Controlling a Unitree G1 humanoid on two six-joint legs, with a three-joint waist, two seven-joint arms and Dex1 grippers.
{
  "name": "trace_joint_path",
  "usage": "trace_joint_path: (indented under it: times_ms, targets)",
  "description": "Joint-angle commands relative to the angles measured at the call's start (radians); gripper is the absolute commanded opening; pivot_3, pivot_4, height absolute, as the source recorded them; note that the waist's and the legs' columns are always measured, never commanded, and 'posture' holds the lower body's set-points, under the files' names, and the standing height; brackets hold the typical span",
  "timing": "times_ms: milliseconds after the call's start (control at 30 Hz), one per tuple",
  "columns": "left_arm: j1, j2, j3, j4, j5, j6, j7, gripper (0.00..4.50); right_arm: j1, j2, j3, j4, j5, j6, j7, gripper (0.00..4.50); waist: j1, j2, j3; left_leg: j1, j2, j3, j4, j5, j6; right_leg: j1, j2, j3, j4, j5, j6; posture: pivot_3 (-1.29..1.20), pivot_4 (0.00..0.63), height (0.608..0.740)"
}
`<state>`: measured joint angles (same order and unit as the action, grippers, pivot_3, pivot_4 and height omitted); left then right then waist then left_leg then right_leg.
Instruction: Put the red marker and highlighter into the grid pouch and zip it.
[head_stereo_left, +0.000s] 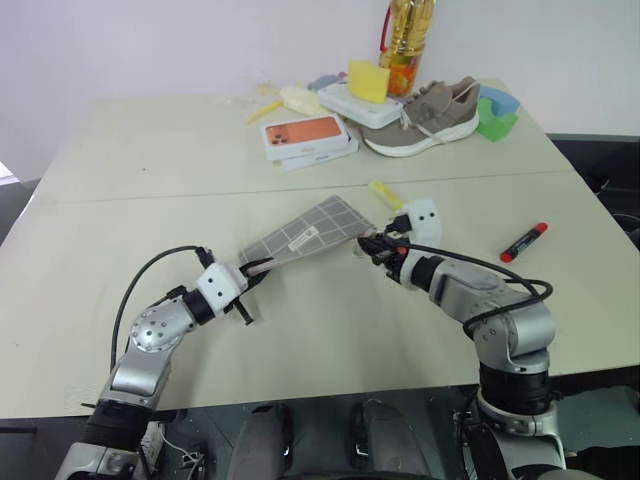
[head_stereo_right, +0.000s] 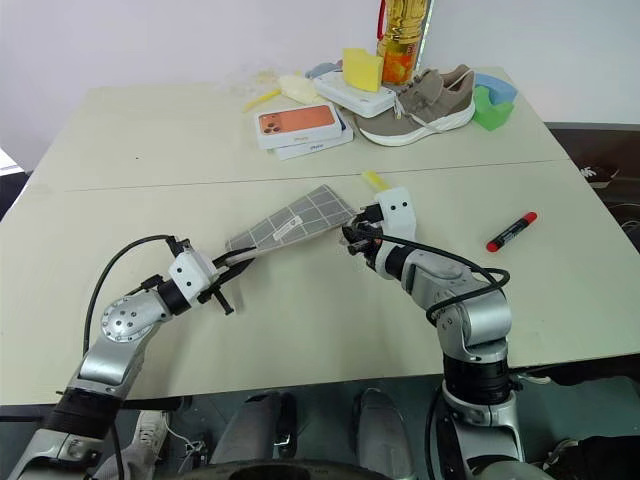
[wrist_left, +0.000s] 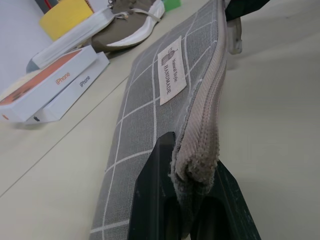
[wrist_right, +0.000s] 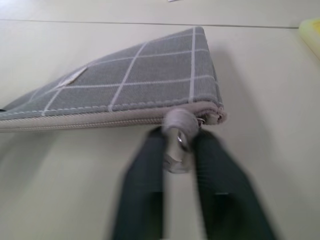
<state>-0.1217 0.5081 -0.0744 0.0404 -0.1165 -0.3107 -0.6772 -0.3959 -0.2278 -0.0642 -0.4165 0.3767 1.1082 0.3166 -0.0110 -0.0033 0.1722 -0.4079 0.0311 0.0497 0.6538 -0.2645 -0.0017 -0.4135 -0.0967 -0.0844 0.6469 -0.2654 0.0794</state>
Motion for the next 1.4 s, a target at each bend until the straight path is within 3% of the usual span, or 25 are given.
trace_joint_path:
  times_ms: [33,667,967,1067,1267,1300,1400]
  targets:
    - [-0.012,-0.01,0.0,-0.017,0.007,-0.008,0.0,0.0,-0.026,-0.024,0.028,-0.029,0.005,-0.018,0.006,0.09,0.0,0.0,0.0,0.0,0.0,0.0,0.0,0.0,0.0,0.0,0.0,0.0,0.0,0.0,0.0,0.0,0.15,0.74]
    - [-0.089,-0.165,-0.086,-0.071,0.048,0.127,0.045,0.0,-0.179,-0.215,0.495,-0.153,-0.105,-0.098,0.152,0.09,0.001,-0.001,0.0,0.0,0.0,-0.001,0.001,0.0,0.0,0.0,0.0,0.0,0.0,0.0,0.0,0.0,0.15,0.74]
    - [-0.108,-0.198,-0.09,-0.095,0.058,0.173,0.06,0.0,-0.219,-0.209,0.566,-0.122,-0.149,-0.124,0.198,0.09,0.001,-0.001,0.0,0.0,0.0,-0.001,0.003,0.0,0.0,0.001,0.0,0.0,0.0,0.0,0.0,0.0,0.15,0.74]
    - [-0.111,-0.199,-0.063,-0.096,0.063,0.178,0.091,0.0,-0.194,-0.238,0.511,-0.149,-0.121,-0.111,0.238,0.96,0.001,-0.001,0.0,0.0,0.0,-0.001,0.003,0.0,0.0,0.001,0.0,0.0,0.0,0.0,0.0,0.0,0.15,0.74]
    - [-0.117,-0.162,0.02,-0.074,0.09,0.191,0.182,0.0,-0.065,-0.328,0.25,-0.152,-0.077,-0.091,0.241,4.11,0.008,-0.002,0.001,-0.001,0.0,-0.002,0.006,0.0,0.0,0.002,0.0,-0.001,0.0,0.0,0.0,0.0,0.15,0.74]
    - [-0.117,-0.154,0.033,-0.064,0.1,0.192,0.2,0.0,-0.047,-0.335,0.192,-0.12,-0.073,-0.089,0.23,4.47,0.011,-0.003,0.001,-0.001,0.0,-0.002,0.006,0.0,0.0,0.002,0.0,-0.001,0.0,0.0,0.0,0.0,0.15,0.74]
    - [-0.121,-0.148,0.048,-0.037,0.119,0.196,0.24,0.0,-0.05,-0.316,0.071,0.026,-0.085,-0.114,0.17,4.47,0.015,-0.003,0.001,-0.001,0.0,-0.001,0.006,0.0,0.0,0.002,0.0,-0.001,0.0,0.0,0.0,0.0,0.15,0.74]
